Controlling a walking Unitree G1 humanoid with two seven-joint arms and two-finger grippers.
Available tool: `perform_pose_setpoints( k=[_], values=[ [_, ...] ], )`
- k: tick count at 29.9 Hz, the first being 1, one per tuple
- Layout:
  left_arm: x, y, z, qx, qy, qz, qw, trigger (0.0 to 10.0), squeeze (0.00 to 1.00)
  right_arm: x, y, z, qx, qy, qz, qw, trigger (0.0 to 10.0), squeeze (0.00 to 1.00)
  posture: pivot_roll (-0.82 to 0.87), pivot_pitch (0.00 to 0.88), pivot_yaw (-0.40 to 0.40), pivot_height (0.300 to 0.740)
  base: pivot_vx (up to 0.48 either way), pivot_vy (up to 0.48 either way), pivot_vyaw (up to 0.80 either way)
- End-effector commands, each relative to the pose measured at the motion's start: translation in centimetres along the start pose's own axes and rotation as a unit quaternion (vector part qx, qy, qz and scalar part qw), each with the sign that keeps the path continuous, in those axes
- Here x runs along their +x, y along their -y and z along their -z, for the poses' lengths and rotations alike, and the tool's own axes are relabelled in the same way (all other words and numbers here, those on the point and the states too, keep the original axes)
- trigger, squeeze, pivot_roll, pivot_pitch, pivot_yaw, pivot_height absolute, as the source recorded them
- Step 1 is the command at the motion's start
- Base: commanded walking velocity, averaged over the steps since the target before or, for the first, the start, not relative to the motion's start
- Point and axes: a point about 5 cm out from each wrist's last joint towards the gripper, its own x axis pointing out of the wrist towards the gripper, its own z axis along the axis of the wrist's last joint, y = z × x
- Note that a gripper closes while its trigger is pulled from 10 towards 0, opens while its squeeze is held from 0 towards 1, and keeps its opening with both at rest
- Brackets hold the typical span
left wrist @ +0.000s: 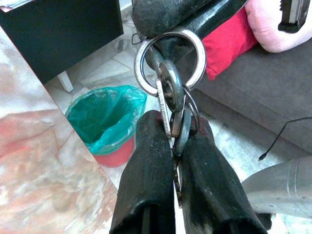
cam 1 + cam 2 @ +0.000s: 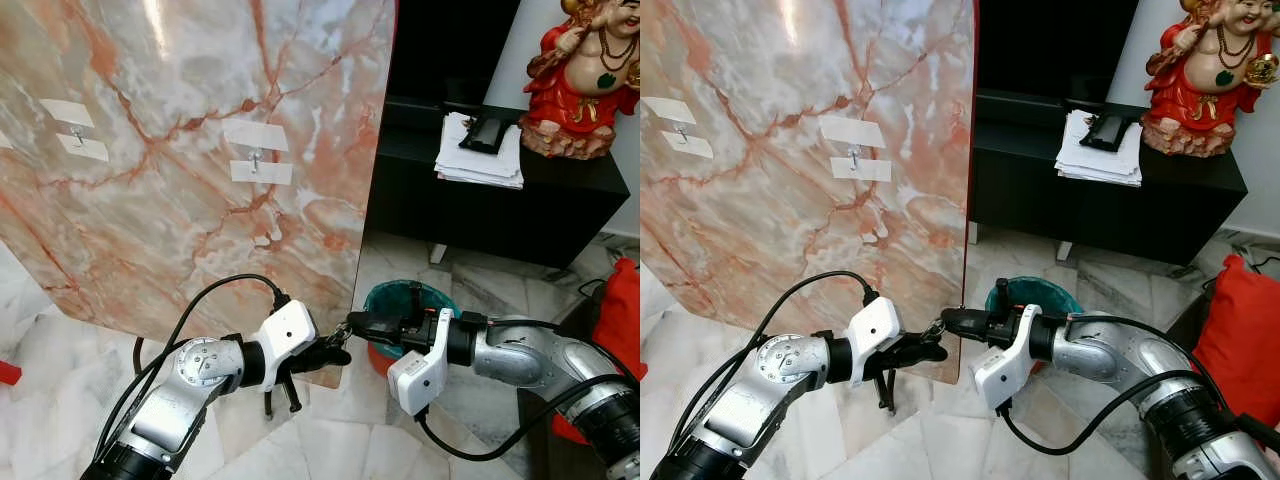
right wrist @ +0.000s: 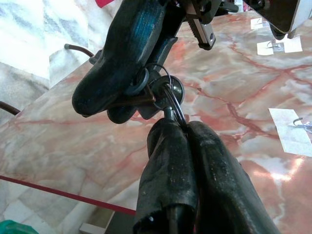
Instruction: Hang keys on a hook
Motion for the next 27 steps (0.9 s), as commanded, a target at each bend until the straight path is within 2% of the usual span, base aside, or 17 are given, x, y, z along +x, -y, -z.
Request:
perform_pose_setpoints(
  k=[1,2,3,4,21,25,27],
  values=[
    [0.47,0.42,0.12,0.005,-0.006,0.014,1.000,10.0,0.00,-0.11,0.63,0.07,0.000,0.004,0.011,1.000,0.0,0.00,0.01,0.078,-0.001,0.740,0.000,0.000,0.00],
    [0.48,0.40,0.10,0.004,-0.005,0.013,1.000,10.0,0.00,-0.10,0.63,0.06,0.000,0.004,0.011,1.000,0.0,0.00,0.01,0.078,-0.001,0.740,0.000,0.000,0.00],
    [0.47,0.36,0.04,0.004,-0.003,0.012,1.000,10.0,0.57,-0.10,0.62,0.05,0.000,0.004,0.011,1.000,0.0,0.00,0.01,0.079,-0.002,0.740,0.000,0.000,0.00],
    [0.44,0.27,-0.07,0.002,0.001,0.010,1.000,10.0,1.00,-0.09,0.61,0.04,0.000,0.005,0.010,1.000,0.0,0.00,0.01,0.079,-0.002,0.740,0.000,0.000,0.00],
    [0.35,0.05,-0.58,-0.009,0.020,0.006,1.000,10.0,1.00,-0.02,0.52,-0.04,0.001,0.008,0.008,1.000,0.0,0.00,0.01,0.079,-0.002,0.740,0.000,0.000,0.00],
    [0.23,0.56,-0.48,-0.017,0.014,0.031,0.999,10.0,1.00,-0.05,0.41,0.04,0.001,0.005,0.006,1.000,0.0,0.00,0.01,0.078,-0.003,0.740,0.000,0.000,0.00],
    [0.12,0.87,0.00,-0.004,-0.008,0.041,0.999,10.0,1.00,-0.08,0.25,0.17,0.000,0.002,0.000,1.000,0.0,0.00,0.01,0.079,-0.004,0.740,0.000,0.000,0.00]
  ],
)
